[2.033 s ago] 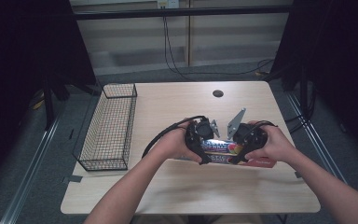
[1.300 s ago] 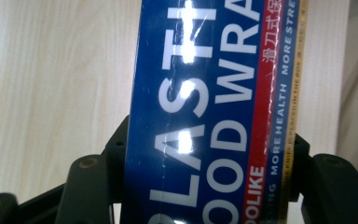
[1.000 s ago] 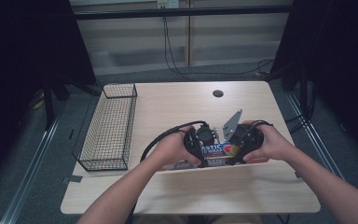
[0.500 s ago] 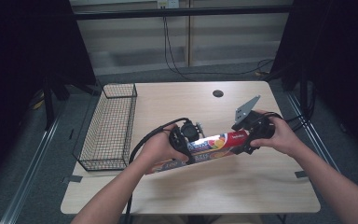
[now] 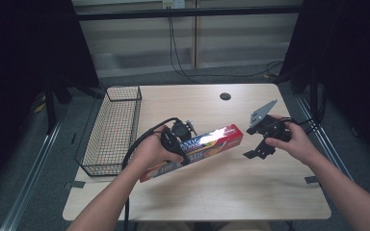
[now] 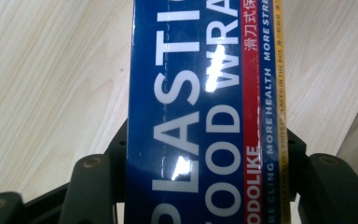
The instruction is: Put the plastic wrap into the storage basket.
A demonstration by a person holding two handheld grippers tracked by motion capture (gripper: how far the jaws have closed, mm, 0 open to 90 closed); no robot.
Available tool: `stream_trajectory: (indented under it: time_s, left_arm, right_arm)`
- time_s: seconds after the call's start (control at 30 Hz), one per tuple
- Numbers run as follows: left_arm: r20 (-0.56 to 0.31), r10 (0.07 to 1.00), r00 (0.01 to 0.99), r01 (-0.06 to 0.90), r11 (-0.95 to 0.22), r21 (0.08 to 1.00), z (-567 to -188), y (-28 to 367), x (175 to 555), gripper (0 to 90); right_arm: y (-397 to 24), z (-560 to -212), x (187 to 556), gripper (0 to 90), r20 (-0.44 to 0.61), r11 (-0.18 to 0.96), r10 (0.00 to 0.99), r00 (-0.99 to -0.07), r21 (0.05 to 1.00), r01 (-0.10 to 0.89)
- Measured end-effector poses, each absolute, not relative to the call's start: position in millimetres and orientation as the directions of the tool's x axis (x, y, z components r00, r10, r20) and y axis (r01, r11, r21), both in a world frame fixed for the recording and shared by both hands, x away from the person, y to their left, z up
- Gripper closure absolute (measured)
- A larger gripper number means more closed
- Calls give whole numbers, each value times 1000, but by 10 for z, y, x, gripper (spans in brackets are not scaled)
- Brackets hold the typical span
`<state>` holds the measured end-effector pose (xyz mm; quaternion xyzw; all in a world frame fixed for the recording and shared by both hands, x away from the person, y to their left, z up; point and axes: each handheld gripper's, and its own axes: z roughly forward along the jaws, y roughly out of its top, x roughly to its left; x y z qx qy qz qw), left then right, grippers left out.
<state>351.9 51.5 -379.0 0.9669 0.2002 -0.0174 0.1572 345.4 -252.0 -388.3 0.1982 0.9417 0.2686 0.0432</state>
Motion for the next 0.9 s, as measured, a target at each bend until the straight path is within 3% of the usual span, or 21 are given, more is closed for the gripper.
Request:
stream_trajectory:
  time_s: [0.9]
  left_arm:
    - [-85, 547, 833, 545, -783, 300, -3561, 1007, 3636, 426]
  right_arm:
    - [-2397, -4100, 3346, 62, 63, 775, 428, -902, 488, 401]
